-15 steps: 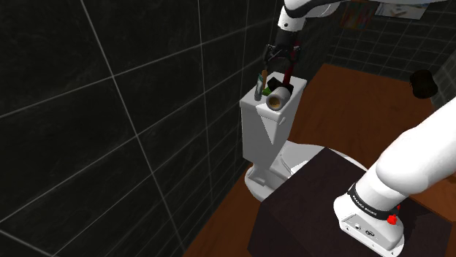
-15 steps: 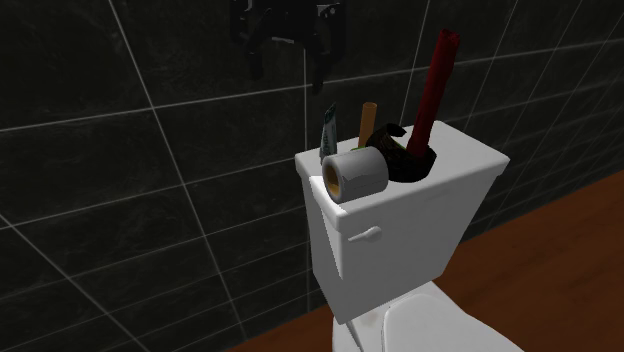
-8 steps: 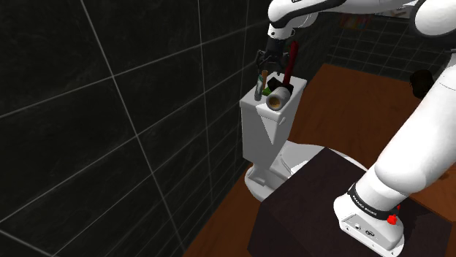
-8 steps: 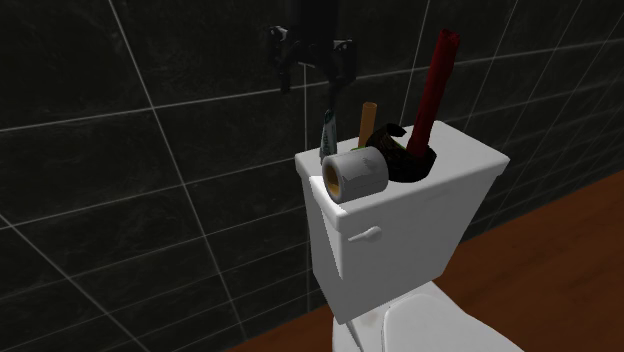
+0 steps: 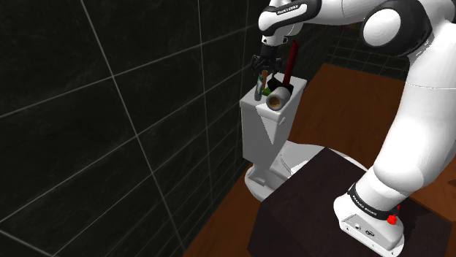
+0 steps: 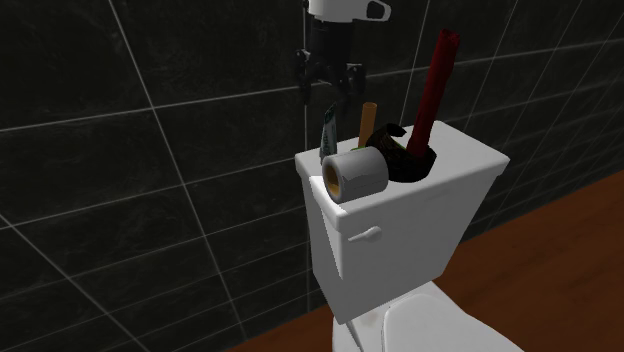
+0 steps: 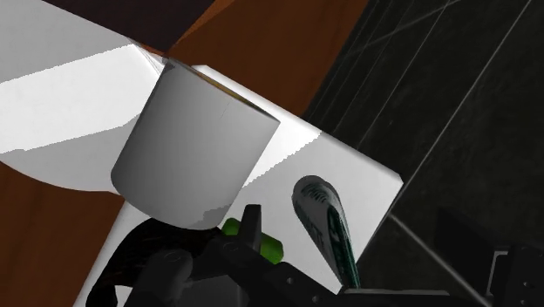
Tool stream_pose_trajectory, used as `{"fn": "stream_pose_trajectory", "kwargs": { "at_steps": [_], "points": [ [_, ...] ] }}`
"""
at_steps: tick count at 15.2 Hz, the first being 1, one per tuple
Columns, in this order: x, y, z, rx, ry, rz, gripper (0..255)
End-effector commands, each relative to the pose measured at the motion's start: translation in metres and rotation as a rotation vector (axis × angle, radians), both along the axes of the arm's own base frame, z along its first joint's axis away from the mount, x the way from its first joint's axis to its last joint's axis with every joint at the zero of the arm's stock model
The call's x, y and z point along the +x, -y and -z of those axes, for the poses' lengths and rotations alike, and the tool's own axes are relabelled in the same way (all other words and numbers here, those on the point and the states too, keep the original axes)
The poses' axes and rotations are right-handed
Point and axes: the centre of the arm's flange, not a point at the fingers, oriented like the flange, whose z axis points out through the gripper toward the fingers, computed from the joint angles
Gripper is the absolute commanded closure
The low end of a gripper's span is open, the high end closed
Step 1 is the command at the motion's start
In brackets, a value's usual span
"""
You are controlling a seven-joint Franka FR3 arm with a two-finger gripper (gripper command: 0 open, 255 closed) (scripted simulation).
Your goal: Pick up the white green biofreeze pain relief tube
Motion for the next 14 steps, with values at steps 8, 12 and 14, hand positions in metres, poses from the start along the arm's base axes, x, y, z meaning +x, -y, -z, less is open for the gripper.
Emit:
{"fn": "stream_pose_trajectory", "kwargs": {
  "at_steps": [8,12,14],
  "points": [
    [0.001,0.000,0.033,0.000,0.000,0.003,255],
    [0.001,0.001,0.033,0.000,0.000,0.003,255],
    [0.001,0.001,0.033,0.000,0.000,0.003,255]
  ]
}}
